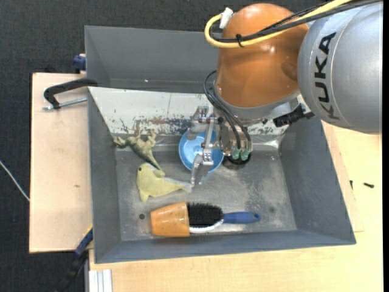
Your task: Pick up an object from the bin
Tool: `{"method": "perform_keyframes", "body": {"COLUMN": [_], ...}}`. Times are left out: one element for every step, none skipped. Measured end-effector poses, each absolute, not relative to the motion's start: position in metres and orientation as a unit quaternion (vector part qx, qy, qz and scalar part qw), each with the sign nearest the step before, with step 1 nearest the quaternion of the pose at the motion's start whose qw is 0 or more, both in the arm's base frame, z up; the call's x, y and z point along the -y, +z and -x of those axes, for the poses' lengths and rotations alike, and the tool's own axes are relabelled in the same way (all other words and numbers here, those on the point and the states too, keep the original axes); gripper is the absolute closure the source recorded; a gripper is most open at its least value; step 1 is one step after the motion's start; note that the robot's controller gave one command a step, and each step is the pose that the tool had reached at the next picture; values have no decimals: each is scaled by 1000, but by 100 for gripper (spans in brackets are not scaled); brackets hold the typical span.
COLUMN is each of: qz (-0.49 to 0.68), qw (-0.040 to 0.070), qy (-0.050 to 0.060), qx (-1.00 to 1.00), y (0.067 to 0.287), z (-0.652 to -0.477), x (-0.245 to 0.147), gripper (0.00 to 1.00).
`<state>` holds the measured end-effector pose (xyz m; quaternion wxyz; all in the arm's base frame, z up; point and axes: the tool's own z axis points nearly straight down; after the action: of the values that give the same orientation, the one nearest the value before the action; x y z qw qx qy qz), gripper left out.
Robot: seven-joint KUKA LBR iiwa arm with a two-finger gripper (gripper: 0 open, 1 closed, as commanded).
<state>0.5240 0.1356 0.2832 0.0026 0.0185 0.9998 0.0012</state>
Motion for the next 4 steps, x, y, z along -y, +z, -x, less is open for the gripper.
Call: {"method": "perform_keyframes", "body": {"qz": [-20, -82, -79, -79], "qw": [-3, 0, -8, 7], "qy": [-1, 0, 2, 2], "qx": [-1000, -997, -997, -997], "y": [167, 78, 81, 196], "z": [-555, -597, -594, -597], "x": [-58, -29, -33, -62], "gripper": [0, 0, 100, 100]}}
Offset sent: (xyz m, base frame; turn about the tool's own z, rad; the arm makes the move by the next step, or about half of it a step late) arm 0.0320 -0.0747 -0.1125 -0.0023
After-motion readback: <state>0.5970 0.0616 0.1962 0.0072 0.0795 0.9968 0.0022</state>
